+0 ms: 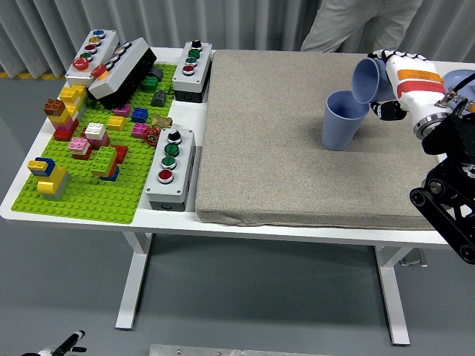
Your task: Pick cup pour cup place
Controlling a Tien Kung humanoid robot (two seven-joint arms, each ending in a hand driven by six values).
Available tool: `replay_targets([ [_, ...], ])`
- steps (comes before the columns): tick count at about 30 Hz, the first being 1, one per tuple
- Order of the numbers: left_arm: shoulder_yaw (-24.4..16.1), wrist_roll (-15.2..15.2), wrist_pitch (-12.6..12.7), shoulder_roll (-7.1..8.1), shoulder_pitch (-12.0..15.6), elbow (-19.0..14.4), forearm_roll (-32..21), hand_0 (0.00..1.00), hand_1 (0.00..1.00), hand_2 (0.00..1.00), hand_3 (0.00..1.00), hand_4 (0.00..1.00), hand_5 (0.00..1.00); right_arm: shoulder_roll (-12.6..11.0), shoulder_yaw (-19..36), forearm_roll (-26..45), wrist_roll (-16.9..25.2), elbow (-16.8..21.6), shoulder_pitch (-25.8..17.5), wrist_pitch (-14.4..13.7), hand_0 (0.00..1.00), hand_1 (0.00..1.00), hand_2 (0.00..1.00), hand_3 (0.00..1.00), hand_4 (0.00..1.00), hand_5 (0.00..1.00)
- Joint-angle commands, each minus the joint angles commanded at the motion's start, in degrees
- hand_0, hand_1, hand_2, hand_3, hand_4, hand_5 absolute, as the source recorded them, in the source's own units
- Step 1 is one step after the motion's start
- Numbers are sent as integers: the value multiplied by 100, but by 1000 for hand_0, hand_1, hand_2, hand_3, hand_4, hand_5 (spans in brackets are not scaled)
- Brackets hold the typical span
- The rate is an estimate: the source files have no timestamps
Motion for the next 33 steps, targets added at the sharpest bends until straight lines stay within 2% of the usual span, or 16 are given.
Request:
replay_targets([
  [4,5,3,2,-6,15,0,-7,846,830,868,778,639,986,111,284,348,118,-114,-64,-79,857,708,587,662,716,83],
  [7,9,1,3,-8,30,0,-14,846,830,868,778,639,986,173,515,876,279,-203,-122,-158,857,708,587,662,716,83],
  [10,12,2,5,-14,34,0,-20,846,831,868,778,639,986,246,918,1419,505,-393,-165,-246,855,709,587,662,716,83],
  [13,18,4,5,-15,37,0,-25,846,831,868,778,639,986,256,1303,1633,628,-526,-210,-226,855,709,587,662,716,83],
  [20,60,0,1,-25,66,0,-57,846,830,868,778,639,986,418,2398,3078,1254,-829,-482,-281,855,709,589,661,717,85],
  [24,71,-6,0,-33,79,0,-60,846,830,867,778,639,987,495,2849,4037,1647,-1031,-629,-133,855,709,589,660,718,87],
  [30,85,-15,-4,-39,58,0,-50,846,830,867,778,639,986,586,3102,5485,1763,-1102,-838,-24,854,709,590,661,719,91],
  [33,82,-17,-4,-39,46,0,-38,846,830,868,777,638,987,627,3052,5797,1751,-1093,-936,-98,853,709,593,661,717,91],
])
